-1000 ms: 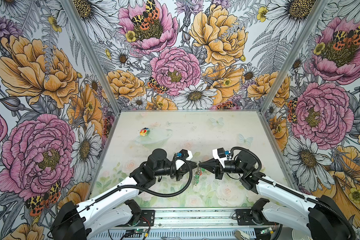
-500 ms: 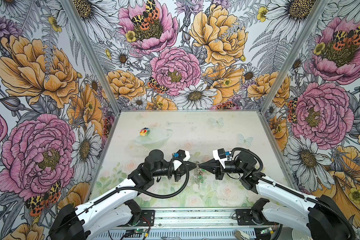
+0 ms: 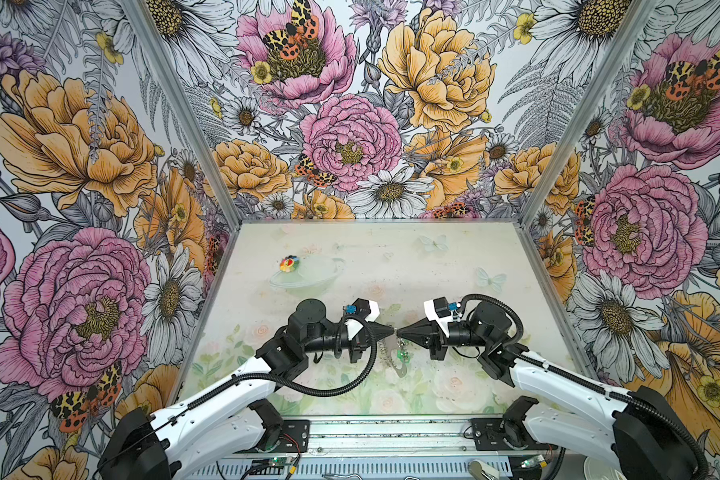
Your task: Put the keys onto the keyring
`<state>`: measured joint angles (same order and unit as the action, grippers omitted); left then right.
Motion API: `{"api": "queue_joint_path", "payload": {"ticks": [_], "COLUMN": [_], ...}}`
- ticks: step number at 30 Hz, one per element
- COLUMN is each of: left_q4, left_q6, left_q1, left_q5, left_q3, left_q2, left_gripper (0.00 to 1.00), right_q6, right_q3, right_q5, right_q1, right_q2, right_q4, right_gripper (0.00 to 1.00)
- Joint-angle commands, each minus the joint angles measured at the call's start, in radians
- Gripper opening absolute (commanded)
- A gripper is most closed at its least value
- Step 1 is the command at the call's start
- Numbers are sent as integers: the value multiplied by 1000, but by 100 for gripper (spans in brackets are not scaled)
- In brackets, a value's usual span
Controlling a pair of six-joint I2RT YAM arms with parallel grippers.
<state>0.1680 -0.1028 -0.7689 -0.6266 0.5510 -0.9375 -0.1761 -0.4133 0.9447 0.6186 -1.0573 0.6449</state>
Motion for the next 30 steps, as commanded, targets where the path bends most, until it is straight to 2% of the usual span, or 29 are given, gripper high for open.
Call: {"api": "queue_joint_path", "payload": {"ticks": [1,11,15,23,28,29,30], "left_q4": [19,19,20,27,26,24,23], "left_q6": [2,-1,2,6,2,-2,-4], "left_q1": [6,5,5,4,5,5,5], "left_q5": [-39,-38,-38,-30,50,73,105], "left_q3": [-3,-6,-2,-6,-15,-19,-23], "left_q2": [-14,-32,-28,-23,-9,-5,-1], "left_gripper": [6,15,7,0,0,0,0], "right_q6": [-14,-27,-29,-24,-19,-19,-18], "right_q3": [2,4,2,5,10,15,21], "right_q5": [14,17,19,10,0,-7,-18], "right_q1": [9,10,11,11,7,4,1], "right_q2": [-1,-3,-7,-9,3,10,20], "right_q4": [75,88,88,87,74,73,69], "right_gripper": [0,0,0,0,0,2,9]}}
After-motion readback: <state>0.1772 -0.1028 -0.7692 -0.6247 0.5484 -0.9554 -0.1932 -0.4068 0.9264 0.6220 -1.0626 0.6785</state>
